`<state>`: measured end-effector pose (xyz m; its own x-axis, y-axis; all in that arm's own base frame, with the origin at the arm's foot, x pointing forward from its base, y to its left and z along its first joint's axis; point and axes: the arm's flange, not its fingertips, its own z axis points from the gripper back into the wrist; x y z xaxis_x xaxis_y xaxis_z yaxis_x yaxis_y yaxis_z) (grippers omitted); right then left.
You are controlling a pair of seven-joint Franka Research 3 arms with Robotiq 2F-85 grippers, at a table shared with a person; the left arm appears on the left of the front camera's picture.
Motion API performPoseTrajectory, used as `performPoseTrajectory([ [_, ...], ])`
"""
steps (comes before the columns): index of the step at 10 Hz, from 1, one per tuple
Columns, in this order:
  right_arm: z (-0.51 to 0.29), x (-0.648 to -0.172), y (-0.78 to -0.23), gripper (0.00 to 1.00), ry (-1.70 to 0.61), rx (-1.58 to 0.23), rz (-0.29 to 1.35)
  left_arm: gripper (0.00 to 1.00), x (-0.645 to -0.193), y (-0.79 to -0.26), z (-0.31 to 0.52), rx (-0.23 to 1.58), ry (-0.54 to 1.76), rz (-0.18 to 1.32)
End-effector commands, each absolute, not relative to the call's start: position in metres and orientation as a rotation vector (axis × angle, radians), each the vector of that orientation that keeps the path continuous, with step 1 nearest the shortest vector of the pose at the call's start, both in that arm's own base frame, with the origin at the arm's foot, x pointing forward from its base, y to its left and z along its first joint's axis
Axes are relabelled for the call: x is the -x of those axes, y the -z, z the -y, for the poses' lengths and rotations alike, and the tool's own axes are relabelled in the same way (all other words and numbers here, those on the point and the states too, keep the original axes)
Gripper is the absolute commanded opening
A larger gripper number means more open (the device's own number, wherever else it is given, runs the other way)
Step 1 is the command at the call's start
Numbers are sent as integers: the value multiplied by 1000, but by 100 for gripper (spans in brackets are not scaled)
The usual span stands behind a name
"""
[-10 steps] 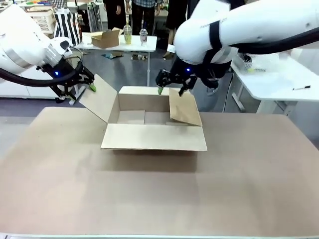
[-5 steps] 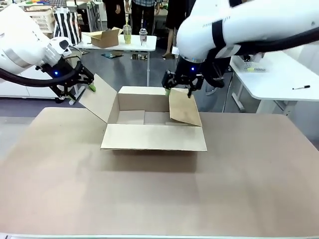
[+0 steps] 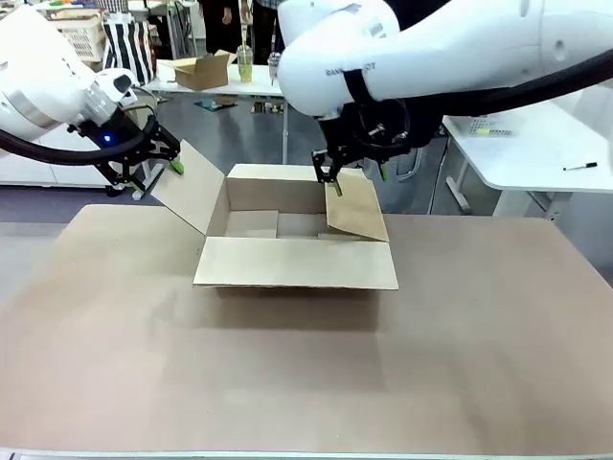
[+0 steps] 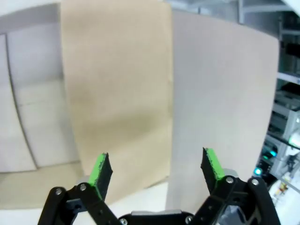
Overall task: Pack the gift set into the box.
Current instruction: Place both hands on the side flaps of the Package Box and spread them outward.
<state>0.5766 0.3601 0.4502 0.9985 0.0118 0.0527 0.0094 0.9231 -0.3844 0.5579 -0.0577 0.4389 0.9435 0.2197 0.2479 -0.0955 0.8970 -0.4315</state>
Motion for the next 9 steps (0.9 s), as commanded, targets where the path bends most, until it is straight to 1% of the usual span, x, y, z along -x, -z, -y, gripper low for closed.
performPoseTrajectory([
  [1, -381, -615, -443, 100, -21, 341, 161, 100, -557, -441, 59, 419, -176, 300],
  [2, -389, -622, -431, 100, -14, 322, 193, 100, -557, -441, 59, 419, -176, 300],
  [3, -394, -625, -422, 100, -8, 340, 218, 100, -557, -441, 59, 419, -176, 300],
  [4, -396, -627, -415, 100, 6, 359, 216, 100, -557, -441, 59, 419, -176, 300],
  [6, -393, -628, -404, 100, 22, 462, 164, 100, -557, -441, 59, 419, -176, 300],
  [7, -389, -624, -408, 100, 32, 493, 176, 100, -557, -441, 59, 419, -176, 300],
  [9, -371, -609, -429, 100, 52, 482, 197, 100, -557, -441, 59, 419, -176, 300],
])
